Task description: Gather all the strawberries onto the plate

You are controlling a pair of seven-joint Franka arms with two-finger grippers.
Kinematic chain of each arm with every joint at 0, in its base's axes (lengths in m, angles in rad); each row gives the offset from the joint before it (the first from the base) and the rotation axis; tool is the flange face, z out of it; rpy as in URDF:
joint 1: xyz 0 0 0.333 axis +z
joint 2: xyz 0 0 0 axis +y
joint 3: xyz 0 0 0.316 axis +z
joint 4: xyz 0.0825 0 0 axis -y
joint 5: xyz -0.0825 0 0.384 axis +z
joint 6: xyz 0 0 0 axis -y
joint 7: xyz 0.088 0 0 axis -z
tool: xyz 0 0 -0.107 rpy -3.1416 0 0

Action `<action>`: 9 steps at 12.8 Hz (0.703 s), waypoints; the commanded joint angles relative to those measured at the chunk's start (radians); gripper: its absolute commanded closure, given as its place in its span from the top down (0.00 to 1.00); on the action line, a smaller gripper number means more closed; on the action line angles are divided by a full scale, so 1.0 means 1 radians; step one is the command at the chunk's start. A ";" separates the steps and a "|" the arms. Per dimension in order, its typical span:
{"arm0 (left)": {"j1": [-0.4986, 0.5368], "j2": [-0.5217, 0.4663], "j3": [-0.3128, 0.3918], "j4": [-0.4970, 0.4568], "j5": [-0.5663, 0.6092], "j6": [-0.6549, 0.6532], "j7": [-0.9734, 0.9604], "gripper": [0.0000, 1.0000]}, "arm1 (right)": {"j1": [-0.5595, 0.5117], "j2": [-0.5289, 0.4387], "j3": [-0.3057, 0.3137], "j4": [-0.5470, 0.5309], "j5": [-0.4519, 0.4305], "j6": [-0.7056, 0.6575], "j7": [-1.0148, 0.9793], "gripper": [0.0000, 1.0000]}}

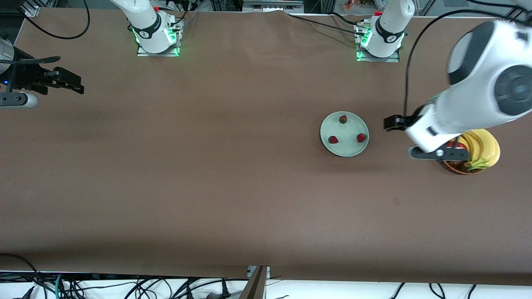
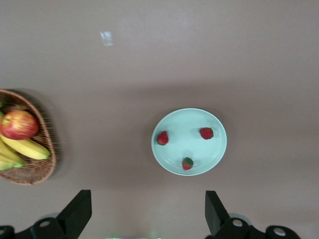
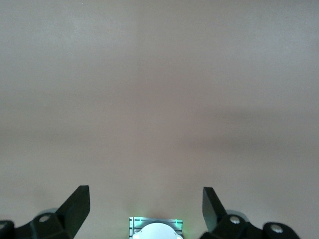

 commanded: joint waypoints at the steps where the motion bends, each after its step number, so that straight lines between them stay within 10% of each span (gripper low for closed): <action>1: -0.016 -0.247 0.094 -0.232 -0.028 0.167 0.044 1.00 | -0.008 -0.010 0.011 -0.004 -0.017 0.000 -0.001 1.00; 5: -0.094 -0.379 0.253 -0.430 -0.028 0.294 0.134 1.00 | -0.008 -0.010 0.013 -0.004 -0.017 0.000 -0.001 1.00; 9: -0.085 -0.376 0.263 -0.434 -0.041 0.282 0.194 1.00 | -0.008 -0.008 0.013 -0.004 -0.017 0.002 -0.001 1.00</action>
